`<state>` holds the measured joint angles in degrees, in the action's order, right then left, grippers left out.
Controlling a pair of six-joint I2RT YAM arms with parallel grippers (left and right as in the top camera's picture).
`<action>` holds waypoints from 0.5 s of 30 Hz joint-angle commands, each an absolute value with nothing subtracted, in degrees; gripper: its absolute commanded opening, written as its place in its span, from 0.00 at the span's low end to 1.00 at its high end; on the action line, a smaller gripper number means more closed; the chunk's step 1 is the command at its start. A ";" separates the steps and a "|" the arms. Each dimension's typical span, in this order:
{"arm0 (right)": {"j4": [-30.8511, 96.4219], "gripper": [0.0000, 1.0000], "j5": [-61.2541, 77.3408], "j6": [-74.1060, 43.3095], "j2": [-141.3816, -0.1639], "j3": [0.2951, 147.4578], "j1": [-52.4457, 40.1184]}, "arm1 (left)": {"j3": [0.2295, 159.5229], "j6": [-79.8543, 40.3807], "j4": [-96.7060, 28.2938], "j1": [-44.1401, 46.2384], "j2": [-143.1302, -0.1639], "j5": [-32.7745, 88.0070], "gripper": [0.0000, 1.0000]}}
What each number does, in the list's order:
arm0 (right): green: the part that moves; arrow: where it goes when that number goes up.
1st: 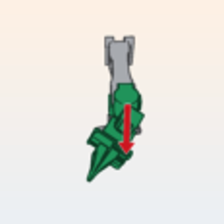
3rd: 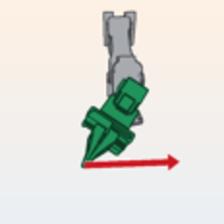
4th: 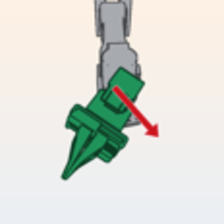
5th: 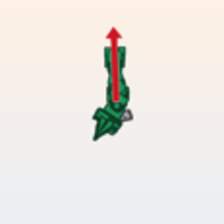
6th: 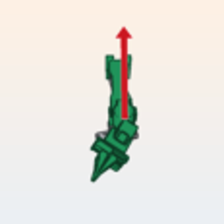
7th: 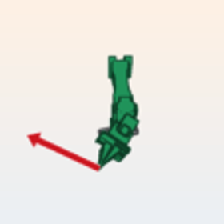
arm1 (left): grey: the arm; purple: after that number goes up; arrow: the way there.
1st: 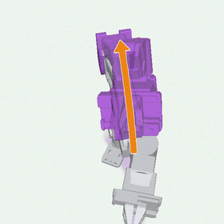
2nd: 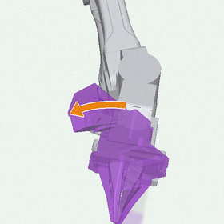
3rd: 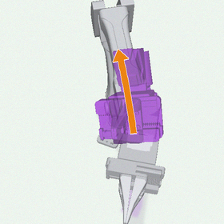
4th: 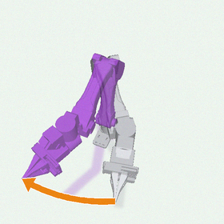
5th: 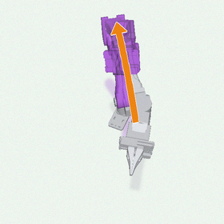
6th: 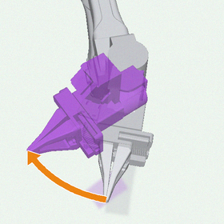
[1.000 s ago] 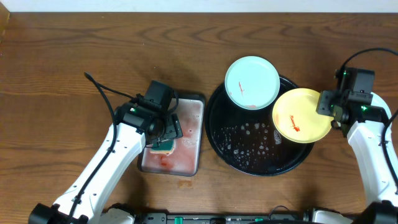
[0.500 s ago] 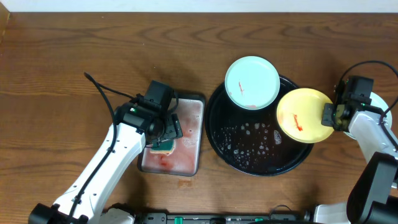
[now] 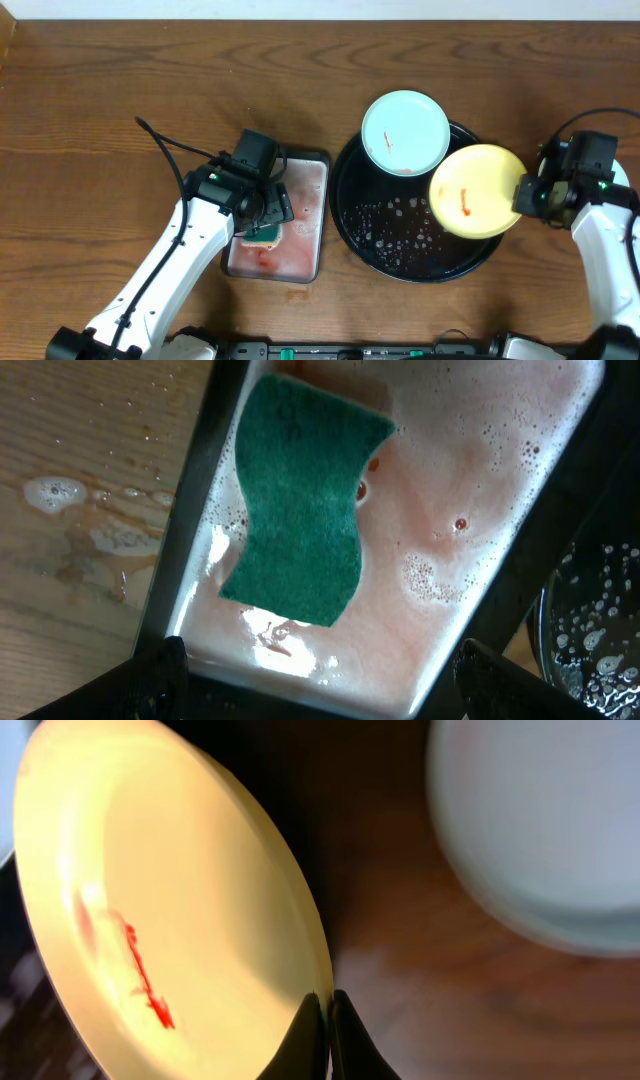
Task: Clean dirty plates on tray and stack at the side
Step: 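Slide the yellow plate to the center of the black tray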
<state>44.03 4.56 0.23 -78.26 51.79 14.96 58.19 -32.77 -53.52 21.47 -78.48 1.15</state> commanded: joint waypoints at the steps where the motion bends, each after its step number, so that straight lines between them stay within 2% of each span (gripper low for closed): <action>1: 49.21 0.01 12.05 -1.91 -77.17 51.46 11.03 | 58.13 -32.60 -53.67 21.23 -77.91 0.97 0.86; 6: 47.94 0.01 11.81 -5.06 -77.25 46.28 4.12 | 58.13 -32.60 -53.67 21.23 -77.91 0.97 0.86; 13: 34.96 0.01 9.26 -21.52 -77.25 38.13 0.43 | 58.13 -32.60 -53.67 21.23 -77.91 0.97 0.86; 15: 33.54 0.16 9.30 -22.74 -77.19 38.35 0.43 | 58.13 -32.60 -53.67 21.23 -77.91 0.97 0.86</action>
<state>35.53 10.26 -14.87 -77.47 38.15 0.97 58.19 -32.77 -53.52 21.47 -78.48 1.17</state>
